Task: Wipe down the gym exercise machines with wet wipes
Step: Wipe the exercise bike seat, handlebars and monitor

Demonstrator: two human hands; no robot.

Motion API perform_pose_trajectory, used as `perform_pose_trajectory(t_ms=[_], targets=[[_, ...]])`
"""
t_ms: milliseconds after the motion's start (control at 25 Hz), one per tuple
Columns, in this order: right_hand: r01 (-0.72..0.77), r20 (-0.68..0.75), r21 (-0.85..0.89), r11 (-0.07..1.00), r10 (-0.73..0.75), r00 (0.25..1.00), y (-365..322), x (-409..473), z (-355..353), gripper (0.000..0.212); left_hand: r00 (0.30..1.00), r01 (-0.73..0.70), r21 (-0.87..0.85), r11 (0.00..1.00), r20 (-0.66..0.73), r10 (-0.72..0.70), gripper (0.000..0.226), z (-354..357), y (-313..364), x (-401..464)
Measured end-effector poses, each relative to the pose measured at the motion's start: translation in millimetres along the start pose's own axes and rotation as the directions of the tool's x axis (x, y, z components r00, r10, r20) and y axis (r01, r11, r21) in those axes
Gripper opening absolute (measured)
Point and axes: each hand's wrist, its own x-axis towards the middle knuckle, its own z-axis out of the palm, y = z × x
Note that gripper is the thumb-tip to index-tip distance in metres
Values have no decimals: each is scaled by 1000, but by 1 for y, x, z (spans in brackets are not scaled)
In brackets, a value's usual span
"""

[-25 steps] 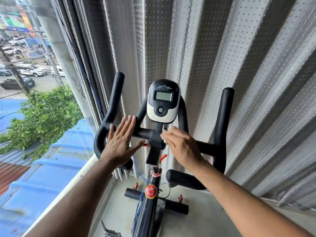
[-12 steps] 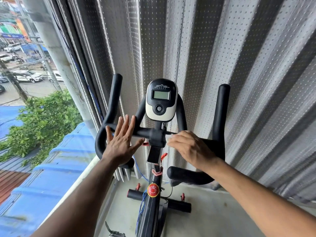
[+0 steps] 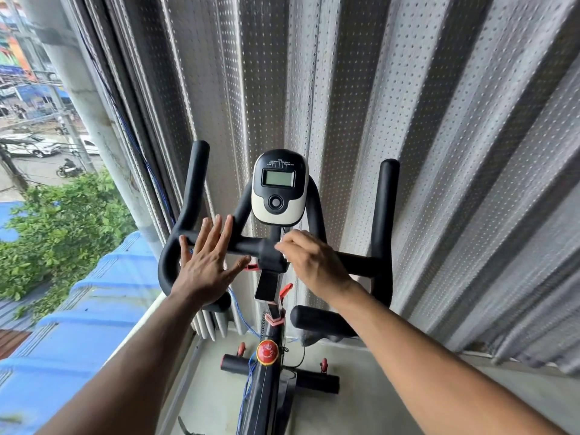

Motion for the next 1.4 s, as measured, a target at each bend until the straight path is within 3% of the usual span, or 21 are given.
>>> perform_pose_trajectory(t_ms=[280, 560, 840, 1040, 1240, 1400], targets=[[85, 213, -66, 994, -69, 975, 25, -43, -51, 24, 1000, -4, -29, 1000, -18, 3, 91, 2, 0, 0], [36, 201, -229, 973, 11, 980, 54, -100, -96, 17, 999, -6, -50, 999, -49, 3, 89, 5, -3, 1], [215, 243, -154, 964, -174, 954, 41, -47, -47, 16, 999, -7, -57, 998, -46, 5, 88, 4, -3, 1], [228, 235, -81, 970, -204, 950, 5, 1, -8, 17, 999, -1, -51, 999, -42, -1, 88, 3, 0, 1], [132, 278, -77, 988, -105, 955, 29, -34, -41, 7, 999, -1, -55, 998, -48, -2, 88, 2, -2, 1], [-263, 251, -22, 965, 260, 932, 55, -67, -91, 16, 999, -1, -58, 998, -50, -2, 88, 4, -3, 2]])
